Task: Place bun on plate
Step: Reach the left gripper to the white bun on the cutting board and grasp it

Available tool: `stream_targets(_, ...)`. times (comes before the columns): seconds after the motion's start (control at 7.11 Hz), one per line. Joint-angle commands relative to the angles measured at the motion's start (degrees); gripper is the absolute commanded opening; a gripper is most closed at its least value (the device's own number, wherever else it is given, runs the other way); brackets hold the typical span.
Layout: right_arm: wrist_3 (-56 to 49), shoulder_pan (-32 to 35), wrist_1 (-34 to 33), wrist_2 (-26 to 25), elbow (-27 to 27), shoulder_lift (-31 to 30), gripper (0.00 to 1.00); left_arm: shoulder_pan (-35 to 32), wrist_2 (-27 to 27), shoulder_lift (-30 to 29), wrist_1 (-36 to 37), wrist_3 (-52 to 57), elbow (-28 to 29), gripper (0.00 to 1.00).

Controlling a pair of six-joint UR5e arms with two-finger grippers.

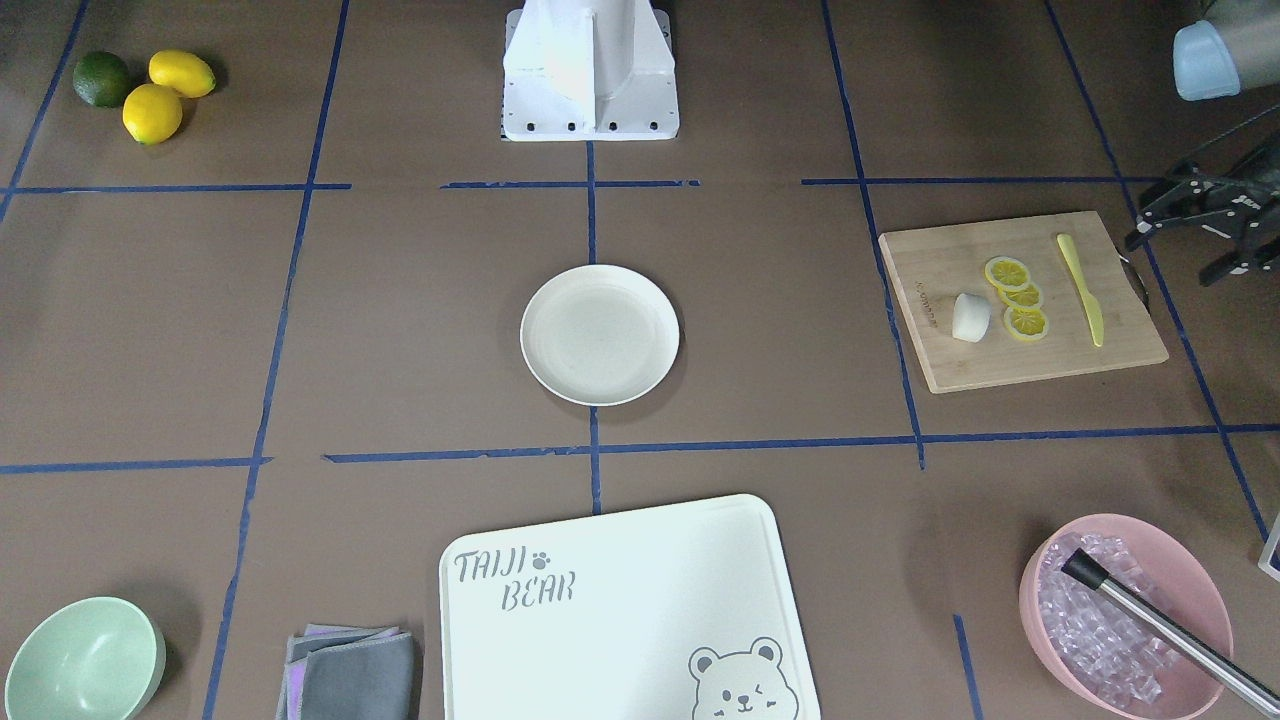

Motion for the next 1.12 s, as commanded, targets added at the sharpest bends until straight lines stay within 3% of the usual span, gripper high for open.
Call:
stream_targets(0.0, 0.0, 0.1, 0.0, 0.0, -0.1, -0.1, 1.00, 12.2, 11.1, -2.0, -4.5, -16.7, -0.6, 1.00)
stream_targets(0.28, 0.1, 0.1, 0.0, 0.0, 0.0, 0.0, 1.00, 20.0, 17.6, -4.5, -4.5, -22.4, 0.6, 1.00)
stream_targets(0.56, 0.1, 0.1, 0.0, -0.1, -0.1, 0.1, 1.00, 23.8, 22.1, -5.5, -4.5, -23.0, 2.1, 1.00)
stream_targets(0.98, 0.0, 0.1, 0.0, -0.1, -0.1, 0.1, 1.00, 25.7, 22.8, -6.2, -4.5, -22.7, 4.2, 1.00)
